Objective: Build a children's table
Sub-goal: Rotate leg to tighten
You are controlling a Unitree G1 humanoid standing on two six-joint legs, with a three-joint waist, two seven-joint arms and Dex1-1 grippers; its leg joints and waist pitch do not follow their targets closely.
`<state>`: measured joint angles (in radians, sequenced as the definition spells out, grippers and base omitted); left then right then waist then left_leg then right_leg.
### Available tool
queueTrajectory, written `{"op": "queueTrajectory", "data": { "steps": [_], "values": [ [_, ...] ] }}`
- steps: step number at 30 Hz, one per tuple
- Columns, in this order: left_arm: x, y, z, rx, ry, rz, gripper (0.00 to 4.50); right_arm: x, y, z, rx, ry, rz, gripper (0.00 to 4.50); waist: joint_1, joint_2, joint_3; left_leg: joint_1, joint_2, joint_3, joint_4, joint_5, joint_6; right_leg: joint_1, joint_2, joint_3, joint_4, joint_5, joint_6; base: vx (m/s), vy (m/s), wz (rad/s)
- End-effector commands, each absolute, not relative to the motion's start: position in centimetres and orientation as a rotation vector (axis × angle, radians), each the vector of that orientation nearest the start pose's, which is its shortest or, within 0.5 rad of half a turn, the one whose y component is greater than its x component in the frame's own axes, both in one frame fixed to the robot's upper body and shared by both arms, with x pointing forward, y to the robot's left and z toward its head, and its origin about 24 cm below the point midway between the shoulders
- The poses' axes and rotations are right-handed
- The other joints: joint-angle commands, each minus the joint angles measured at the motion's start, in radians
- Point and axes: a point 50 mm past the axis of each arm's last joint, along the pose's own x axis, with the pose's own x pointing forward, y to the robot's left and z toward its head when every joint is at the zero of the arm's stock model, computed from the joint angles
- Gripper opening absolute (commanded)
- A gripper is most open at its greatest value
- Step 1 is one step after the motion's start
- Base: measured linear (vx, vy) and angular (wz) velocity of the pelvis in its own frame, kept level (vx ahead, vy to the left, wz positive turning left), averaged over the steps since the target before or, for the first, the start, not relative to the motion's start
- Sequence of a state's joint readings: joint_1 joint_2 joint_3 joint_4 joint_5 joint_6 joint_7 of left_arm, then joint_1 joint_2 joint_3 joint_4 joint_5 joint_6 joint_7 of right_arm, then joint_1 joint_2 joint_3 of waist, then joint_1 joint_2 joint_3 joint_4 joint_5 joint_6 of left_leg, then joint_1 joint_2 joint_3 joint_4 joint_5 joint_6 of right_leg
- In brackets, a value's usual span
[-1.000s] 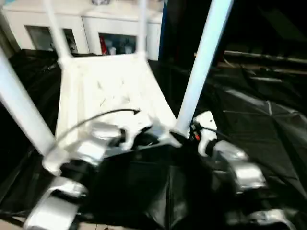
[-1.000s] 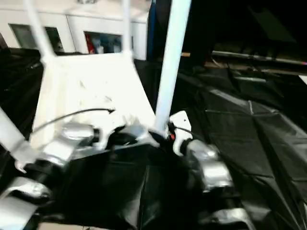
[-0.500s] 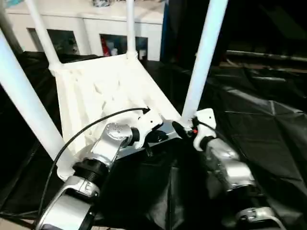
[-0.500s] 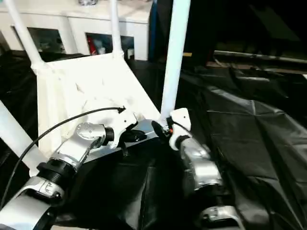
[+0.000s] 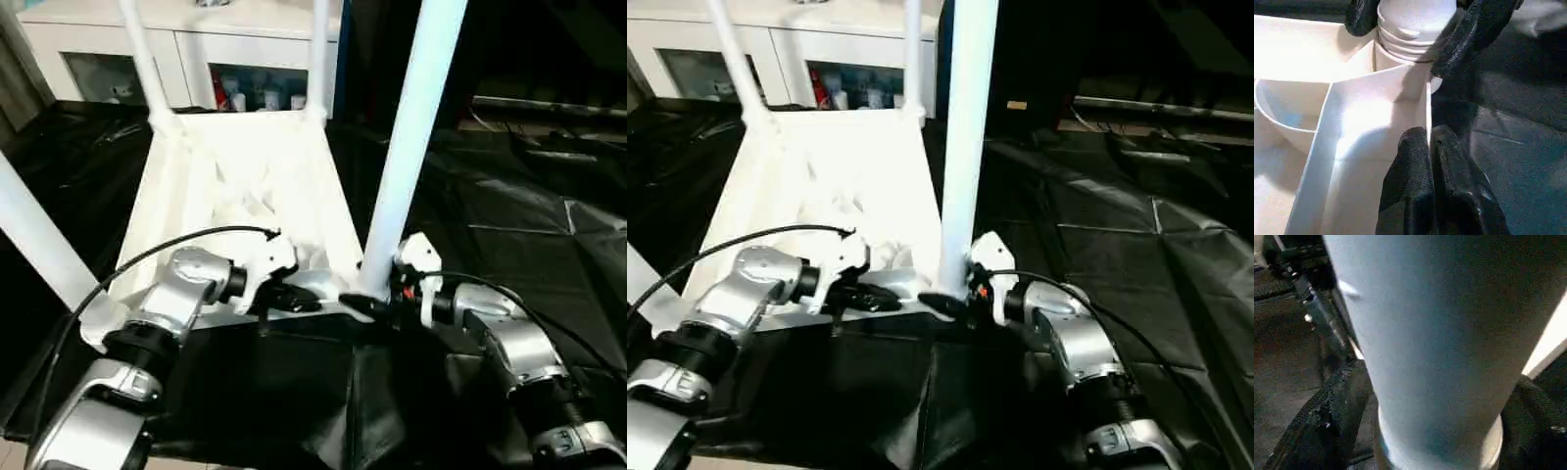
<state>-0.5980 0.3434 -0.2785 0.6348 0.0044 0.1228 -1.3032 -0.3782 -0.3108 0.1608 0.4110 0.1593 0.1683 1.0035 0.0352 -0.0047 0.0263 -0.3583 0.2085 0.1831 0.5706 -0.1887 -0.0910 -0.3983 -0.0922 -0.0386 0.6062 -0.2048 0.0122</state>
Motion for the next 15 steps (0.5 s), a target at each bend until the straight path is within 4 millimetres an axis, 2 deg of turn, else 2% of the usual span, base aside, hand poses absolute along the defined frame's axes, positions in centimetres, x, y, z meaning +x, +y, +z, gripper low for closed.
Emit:
{"op": "queueTrajectory", "data": {
  "steps": [1, 2, 3, 6, 10, 15],
  "values": [
    [30.05, 12.92, 2.78, 0.304, 0.605, -1.476, 0.00, 29.40, -13.72, 3.80, -0.097, 0.331, 1.126, 3.43, -0.003, -0.004, -0.045, 0.004, 0.017, 0.004, -0.060, -0.184, 0.067, 0.048, -0.031, 0.029, -0.065, -0.052, -0.266, 0.000, 0.000, 0.00],
    [30.12, 13.32, 2.99, 0.298, 0.601, -1.477, 0.00, 29.33, -13.86, 3.67, -0.107, 0.346, 1.143, 3.43, -0.003, -0.011, -0.046, 0.003, 0.017, 0.005, -0.058, -0.177, 0.071, 0.049, -0.031, 0.029, -0.064, -0.040, -0.268, 0.000, 0.000, 0.00],
    [30.14, 13.43, 3.05, 0.296, 0.599, -1.477, 0.00, 29.31, -13.89, 3.63, -0.109, 0.350, 1.148, 3.35, -0.001, -0.009, -0.047, 0.001, 0.015, 0.005, -0.056, -0.155, 0.080, 0.052, -0.032, 0.029, -0.060, -0.019, -0.272, 0.000, 0.000, 0.00],
    [30.19, 13.56, 3.09, 0.292, 0.595, -1.467, 0.00, 29.31, -13.77, 3.66, -0.096, 0.346, 1.151, 3.17, 0.000, -0.007, -0.046, 0.002, 0.017, 0.006, -0.055, -0.142, 0.090, 0.050, -0.032, 0.027, -0.060, -0.010, -0.277, 0.000, 0.000, 0.00],
    [30.10, 13.46, 3.01, 0.279, 0.587, -1.462, 0.00, 29.04, -13.59, 3.60, -0.078, 0.345, 1.161, 2.85, 0.000, -0.007, -0.045, 0.004, 0.018, 0.006, -0.057, -0.163, 0.082, 0.049, -0.032, 0.028, -0.063, -0.048, -0.274, 0.000, 0.000, 0.00],
    [30.28, 12.96, 2.69, 0.288, 0.565, -1.417, 0.00, 28.76, -13.27, 3.05, -0.040, 0.350, 1.110, 2.76, 0.001, -0.009, -0.045, 0.003, 0.017, 0.005, -0.056, -0.157, 0.079, 0.049, -0.032, 0.029, -0.063, -0.047, -0.268, 0.000, 0.000, 0.00]
  ]
}}
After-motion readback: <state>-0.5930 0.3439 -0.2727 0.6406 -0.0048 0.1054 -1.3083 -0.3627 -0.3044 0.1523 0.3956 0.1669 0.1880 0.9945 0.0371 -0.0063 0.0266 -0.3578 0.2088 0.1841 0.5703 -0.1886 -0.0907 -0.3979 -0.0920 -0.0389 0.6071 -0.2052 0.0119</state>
